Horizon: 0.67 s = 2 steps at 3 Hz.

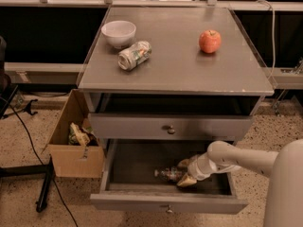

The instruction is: Place water bottle into middle drawer

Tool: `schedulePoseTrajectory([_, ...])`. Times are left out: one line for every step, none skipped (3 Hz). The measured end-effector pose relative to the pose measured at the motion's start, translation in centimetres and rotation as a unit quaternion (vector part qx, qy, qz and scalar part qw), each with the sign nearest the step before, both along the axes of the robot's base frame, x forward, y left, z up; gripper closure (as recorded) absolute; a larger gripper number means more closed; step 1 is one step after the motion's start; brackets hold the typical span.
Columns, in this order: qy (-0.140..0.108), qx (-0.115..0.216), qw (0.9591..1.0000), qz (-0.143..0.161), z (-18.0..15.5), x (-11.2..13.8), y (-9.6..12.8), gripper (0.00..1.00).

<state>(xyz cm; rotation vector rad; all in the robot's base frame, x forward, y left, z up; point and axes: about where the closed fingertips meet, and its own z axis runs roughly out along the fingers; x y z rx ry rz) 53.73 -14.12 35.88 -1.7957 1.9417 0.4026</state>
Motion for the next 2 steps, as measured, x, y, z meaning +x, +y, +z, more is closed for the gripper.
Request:
schedulePoseTrajectory([0.000, 0.000, 1.0000, 0.000, 0.00, 0.00, 0.00, 0.00])
schedulePoseTrajectory([0.000, 0.000, 1.0000, 0.000, -0.01, 0.00, 0.01, 0.00])
